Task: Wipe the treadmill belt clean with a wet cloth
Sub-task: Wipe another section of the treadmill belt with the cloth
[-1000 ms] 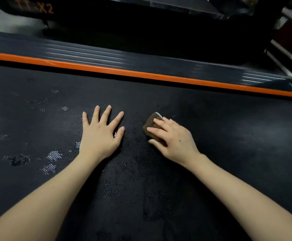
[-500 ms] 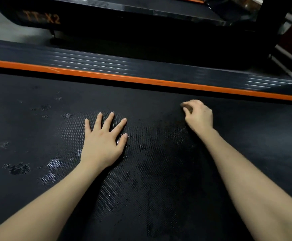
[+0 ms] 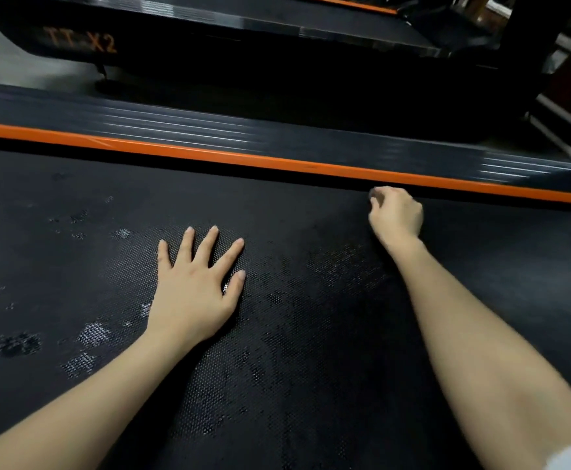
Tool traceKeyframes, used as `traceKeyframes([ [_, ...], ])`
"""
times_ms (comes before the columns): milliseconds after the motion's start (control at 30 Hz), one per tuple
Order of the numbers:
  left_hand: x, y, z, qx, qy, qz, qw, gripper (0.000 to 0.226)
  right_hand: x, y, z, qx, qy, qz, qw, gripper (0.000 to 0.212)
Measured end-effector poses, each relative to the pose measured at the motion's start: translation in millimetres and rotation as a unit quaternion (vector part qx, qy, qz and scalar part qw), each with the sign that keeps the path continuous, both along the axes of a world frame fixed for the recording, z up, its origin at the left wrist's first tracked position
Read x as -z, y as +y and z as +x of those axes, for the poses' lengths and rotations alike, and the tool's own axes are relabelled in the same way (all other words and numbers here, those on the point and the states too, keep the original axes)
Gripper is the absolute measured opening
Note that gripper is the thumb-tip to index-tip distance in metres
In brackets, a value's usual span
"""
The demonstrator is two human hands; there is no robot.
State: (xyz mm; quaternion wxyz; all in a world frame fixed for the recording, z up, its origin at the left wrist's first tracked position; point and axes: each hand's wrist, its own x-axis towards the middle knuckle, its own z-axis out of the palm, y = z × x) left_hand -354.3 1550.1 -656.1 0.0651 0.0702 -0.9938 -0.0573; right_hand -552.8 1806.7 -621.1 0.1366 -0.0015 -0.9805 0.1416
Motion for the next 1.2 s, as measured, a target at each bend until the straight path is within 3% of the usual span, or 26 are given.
traceKeyframes([
  [67, 0.7, 1.4, -0.4, 0.001, -0.003, -0.005, 1.000, 0.063, -0.2, -42.4, -4.1, 0.015, -0.002, 0.010, 1.000, 0.027],
  [167, -0.5, 0.3, -0.8, 0.004, -0.003, -0.009, 1.000, 0.062, 14.3, -117.5, 21.1, -0.160, 0.019, 0.032, 0.986, 0.027],
  [267, -1.6, -2.1, 1.0, 0.011, -0.005, -0.005, 1.000, 0.061, 16.7, -116.4, 30.8, -0.281, 0.024, 0.036, 0.959, 0.028],
  [333, -1.9, -2.8, 1.8, 0.010, -0.004, -0.003, 1.000, 0.061, 9.1, -81.4, 18.5, -0.257, 0.026, 0.048, 0.965, 0.029],
  [433, -2.6, 0.1, 1.0, 0.006, -0.001, -0.002, 1.000, 0.061, -1.0, -22.8, -0.3, -0.083, 0.010, 0.044, 0.996, 0.028],
  [533, -3.1, 3.2, 0.0, 0.001, -0.004, -0.006, 1.000, 0.063, -2.7, -42.6, -7.1, 0.018, -0.006, 0.067, 0.998, 0.026],
  [600, -3.2, 4.0, -0.6, 0.000, -0.005, -0.006, 1.000, 0.064, 0.3, -96.3, 6.8, -0.040, -0.013, 0.057, 0.997, 0.024],
  [667, -4.0, 2.8, -1.2, 0.000, -0.004, -0.003, 1.000, 0.065, 11.5, -149.9, 36.2, -0.181, 0.003, 0.031, 0.983, 0.023],
  [767, -4.1, 0.6, 1.1, 0.006, -0.006, 0.005, 1.000, 0.065, 16.8, -155.6, 59.2, -0.322, 0.009, 0.017, 0.947, 0.026],
  [833, -4.7, -0.3, 2.4, 0.007, -0.002, 0.011, 1.000, 0.064, 12.5, -117.5, 44.0, -0.314, 0.015, 0.035, 0.949, 0.029],
  [933, -4.2, 1.6, 1.4, 0.003, -0.005, 0.009, 1.000, 0.064, 13.0, -61.1, 14.6, -0.171, 0.031, 0.029, 0.984, 0.028],
  [1000, -4.3, 2.6, -0.3, -0.001, -0.004, 0.006, 1.000, 0.066, 11.0, -68.3, 18.1, -0.143, 0.028, 0.028, 0.989, 0.026],
  [1100, -3.3, 2.2, -1.2, 0.001, -0.005, 0.007, 1.000, 0.067, 15.4, -103.1, 62.9, -0.239, 0.059, 0.030, 0.969, 0.028],
  [1200, -3.0, 1.0, -0.9, 0.001, -0.001, 0.009, 1.000, 0.067, 17.2, -90.1, 131.5, -0.392, 0.074, 0.040, 0.916, 0.030],
])
